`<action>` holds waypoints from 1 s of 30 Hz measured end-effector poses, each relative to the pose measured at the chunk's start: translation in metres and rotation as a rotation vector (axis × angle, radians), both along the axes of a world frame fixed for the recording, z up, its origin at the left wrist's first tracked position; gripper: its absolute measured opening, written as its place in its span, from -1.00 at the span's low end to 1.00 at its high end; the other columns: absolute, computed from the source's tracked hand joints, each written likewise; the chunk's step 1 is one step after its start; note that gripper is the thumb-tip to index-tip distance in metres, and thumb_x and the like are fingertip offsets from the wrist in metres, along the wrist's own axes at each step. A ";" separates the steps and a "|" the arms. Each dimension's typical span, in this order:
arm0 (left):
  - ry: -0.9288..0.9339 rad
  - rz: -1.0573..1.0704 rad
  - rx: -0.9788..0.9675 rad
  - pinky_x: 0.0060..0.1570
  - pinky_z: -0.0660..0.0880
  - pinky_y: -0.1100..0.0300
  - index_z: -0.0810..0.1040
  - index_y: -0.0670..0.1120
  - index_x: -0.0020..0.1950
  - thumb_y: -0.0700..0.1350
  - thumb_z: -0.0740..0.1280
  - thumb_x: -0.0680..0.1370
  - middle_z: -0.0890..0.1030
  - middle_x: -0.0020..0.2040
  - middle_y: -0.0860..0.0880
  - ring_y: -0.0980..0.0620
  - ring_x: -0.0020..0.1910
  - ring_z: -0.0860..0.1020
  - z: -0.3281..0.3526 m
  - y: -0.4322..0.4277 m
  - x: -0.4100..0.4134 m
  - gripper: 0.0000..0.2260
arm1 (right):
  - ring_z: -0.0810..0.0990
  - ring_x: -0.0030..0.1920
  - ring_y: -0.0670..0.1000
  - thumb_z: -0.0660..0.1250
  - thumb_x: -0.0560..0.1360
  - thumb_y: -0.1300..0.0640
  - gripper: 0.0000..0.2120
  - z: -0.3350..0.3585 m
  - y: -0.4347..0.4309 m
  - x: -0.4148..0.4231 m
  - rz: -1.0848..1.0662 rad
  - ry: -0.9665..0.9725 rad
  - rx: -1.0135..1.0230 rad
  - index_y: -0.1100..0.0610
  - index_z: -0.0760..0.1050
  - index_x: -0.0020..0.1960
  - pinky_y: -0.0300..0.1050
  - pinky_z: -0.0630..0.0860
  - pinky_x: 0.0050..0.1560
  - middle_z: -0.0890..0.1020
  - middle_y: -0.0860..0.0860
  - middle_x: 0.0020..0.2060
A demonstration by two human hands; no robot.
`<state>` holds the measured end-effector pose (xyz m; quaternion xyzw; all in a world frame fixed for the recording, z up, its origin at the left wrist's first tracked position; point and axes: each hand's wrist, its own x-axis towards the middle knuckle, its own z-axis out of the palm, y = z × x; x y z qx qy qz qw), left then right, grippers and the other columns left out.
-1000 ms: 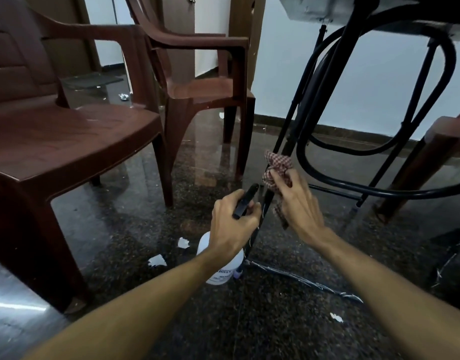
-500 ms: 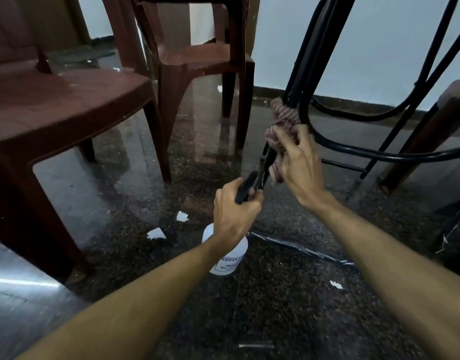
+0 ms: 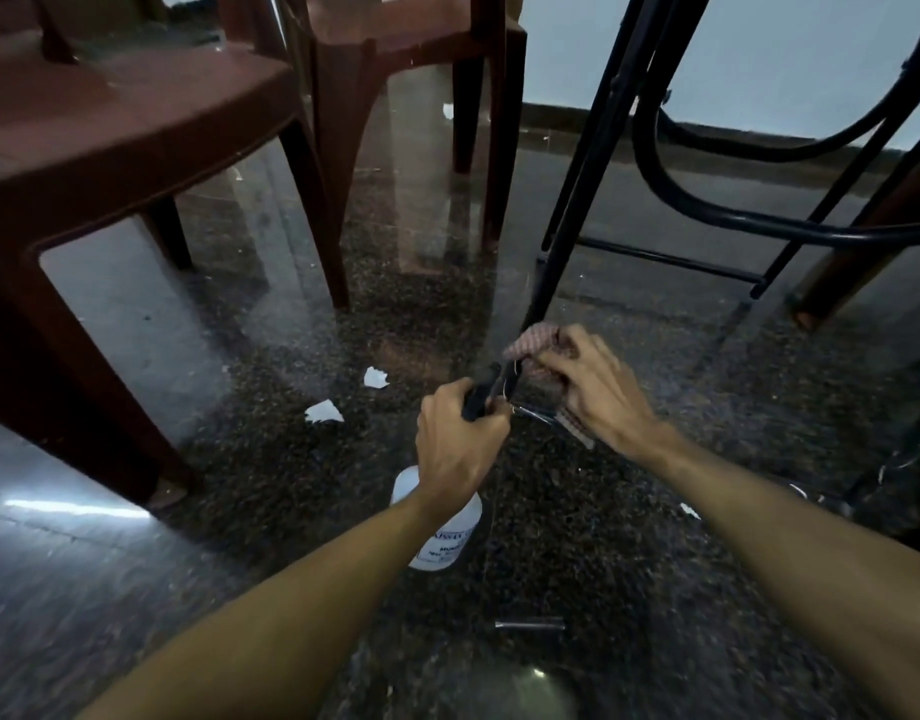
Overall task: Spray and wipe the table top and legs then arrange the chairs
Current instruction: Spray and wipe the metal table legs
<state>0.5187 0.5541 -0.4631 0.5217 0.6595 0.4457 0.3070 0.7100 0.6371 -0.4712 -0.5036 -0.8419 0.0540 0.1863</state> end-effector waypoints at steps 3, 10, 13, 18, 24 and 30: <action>0.012 0.001 0.024 -0.37 0.47 -0.10 0.44 -0.19 -0.31 -0.09 0.38 0.45 0.55 -0.38 -0.21 -0.24 -0.36 0.51 -0.007 0.000 -0.003 -0.77 | 0.42 0.23 0.18 0.33 0.53 0.33 -0.49 0.011 0.018 -0.006 -0.147 0.035 0.259 -0.05 0.43 0.39 0.12 0.57 0.07 0.38 0.09 0.32; 0.011 0.016 0.017 -0.42 0.23 0.16 0.37 -0.01 -0.37 -0.13 0.39 0.48 0.41 -0.48 0.03 0.04 -0.48 0.35 -0.025 -0.004 -0.010 -0.73 | 0.33 0.27 0.25 0.32 0.37 0.38 -0.29 -0.054 -0.024 -0.031 0.044 -0.381 -0.074 -0.06 0.30 0.43 0.18 0.57 -0.11 0.18 0.09 0.38; 0.033 0.031 0.027 -0.48 0.17 0.22 0.31 0.01 -0.39 -0.16 0.38 0.48 0.34 -0.50 0.05 0.06 -0.49 0.28 -0.031 -0.002 -0.017 -0.67 | 0.28 0.26 0.26 0.34 0.44 0.29 -0.26 -0.041 -0.009 -0.050 -0.096 -0.286 0.079 0.04 0.16 0.55 0.11 0.51 -0.12 0.16 0.13 0.43; 0.045 0.037 0.000 -0.51 0.23 0.28 0.32 -0.02 -0.40 -0.16 0.40 0.50 0.33 -0.52 0.05 0.12 -0.52 0.33 -0.041 -0.008 -0.021 -0.66 | 0.38 0.20 0.24 0.13 0.60 0.15 -0.59 -0.099 -0.023 -0.062 -0.002 -0.472 -0.080 0.09 0.33 0.45 0.16 0.55 0.01 0.29 0.12 0.36; 0.003 -0.003 -0.007 -0.51 0.16 0.28 0.31 0.02 -0.41 -0.17 0.35 0.54 0.36 -0.56 0.08 0.08 -0.55 0.29 -0.048 -0.007 -0.024 -0.63 | 0.41 0.18 0.17 0.44 0.37 0.26 -0.38 -0.103 -0.052 -0.007 -0.084 -0.541 0.038 0.14 0.38 0.40 0.06 0.57 0.09 0.36 0.11 0.31; 0.011 -0.012 -0.061 -0.44 0.21 0.14 0.34 0.00 -0.38 -0.14 0.39 0.52 0.34 -0.48 0.04 0.03 -0.48 0.27 -0.059 -0.006 -0.012 -0.67 | 0.37 0.15 0.19 0.40 0.40 0.17 -0.33 -0.084 -0.042 -0.037 -0.033 -0.337 0.081 0.14 0.30 0.49 0.06 0.56 -0.07 0.31 0.12 0.37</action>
